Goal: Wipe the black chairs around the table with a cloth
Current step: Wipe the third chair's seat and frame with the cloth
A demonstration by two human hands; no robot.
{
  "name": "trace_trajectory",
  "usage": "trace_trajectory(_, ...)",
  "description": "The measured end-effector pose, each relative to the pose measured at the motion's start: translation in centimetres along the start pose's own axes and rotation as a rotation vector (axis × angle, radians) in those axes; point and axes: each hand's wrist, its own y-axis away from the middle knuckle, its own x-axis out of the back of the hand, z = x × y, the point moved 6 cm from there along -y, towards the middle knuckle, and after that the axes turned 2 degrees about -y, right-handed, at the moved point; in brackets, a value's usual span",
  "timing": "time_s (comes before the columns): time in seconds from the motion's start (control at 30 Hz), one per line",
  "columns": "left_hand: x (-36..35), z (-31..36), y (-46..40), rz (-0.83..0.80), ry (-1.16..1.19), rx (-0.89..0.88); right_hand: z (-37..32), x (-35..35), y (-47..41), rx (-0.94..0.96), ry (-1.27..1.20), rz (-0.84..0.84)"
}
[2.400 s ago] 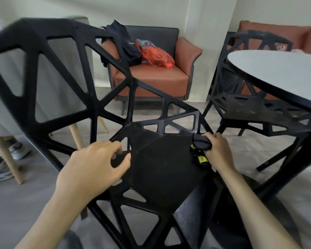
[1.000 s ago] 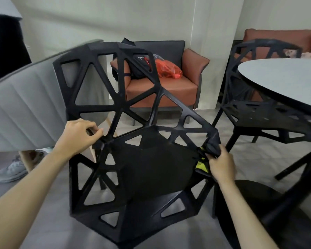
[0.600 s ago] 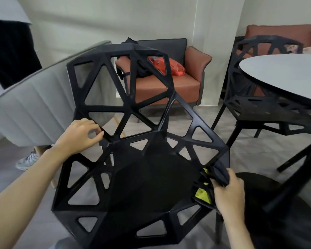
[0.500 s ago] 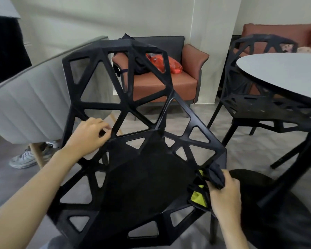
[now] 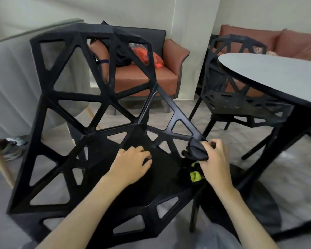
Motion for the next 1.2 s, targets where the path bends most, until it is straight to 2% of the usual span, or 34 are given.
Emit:
trace_trajectory(0.07, -1.0, -0.6, -0.1, -0.023, 0.039, 0.036, 0.1, -0.1, 0.4, -0.040, -0.058, 0.055)
trace_trajectory(0.13, -2.1, -1.0, 0.1, -0.037, 0.081, 0.078, -0.4, -0.2, 2.4, 0.001, -0.097, 0.072)
trace_trajectory(0.23, -2.8, -1.3, 0.3, 0.014, 0.085, 0.099, -0.3, -0.3, 5.1, 0.094, -0.149, -0.018)
trace_trajectory(0.3, -2.8, -1.3, 0.1, 0.017, 0.096, 0.101, -0.2, 0.0, 3.8, 0.160, -0.096, -0.063)
trace_trajectory(0.37, -2.7, -1.1, -0.3, -0.002, 0.105, 0.098, -0.1, 0.0, 0.6, 0.190, 0.034, -0.031)
trace_trajectory(0.43, -2.5, -0.9, -0.6, -0.021, 0.112, 0.098, 0.5, 0.2, -2.8, 0.082, 0.120, 0.063)
trace_trajectory(0.5, -2.5, -1.2, -0.9, -0.020, 0.130, 0.110, 1.4, 0.2, -4.3, -0.074, 0.046, 0.156)
trace_trajectory(0.57, -2.5, -1.3, -0.8, -0.003, 0.142, 0.115, 1.7, 0.0, -3.4, -0.120, -0.095, 0.210)
trace_trajectory(0.77, -2.8, -1.6, -0.7, 0.041, 0.176, 0.118, 1.6, 0.2, 5.5, -0.007, -0.332, 0.037)
trace_trajectory(0.83, -3.0, -1.7, -0.4, 0.032, 0.190, 0.116, 1.8, 0.3, 5.9, 0.038, -0.283, -0.008)
trace_trajectory(0.93, -3.2, -1.5, -0.4, 0.011, 0.194, 0.119, 1.8, 0.0, 1.4, 0.058, -0.095, -0.008)
trace_trajectory(1.07, -3.1, -1.2, -0.7, -0.015, 0.159, 0.128, 1.5, 0.1, -4.6, -0.115, -0.060, 0.129)
trace_trajectory(1.13, -3.3, -1.2, -0.5, -0.024, 0.151, 0.132, 0.2, -0.3, -4.8, -0.090, 0.079, 0.081)
trace_trajectory(1.2, -3.4, -1.2, -0.1, -0.030, 0.158, 0.132, -2.0, -1.2, -3.2, 0.057, 0.225, -0.041)
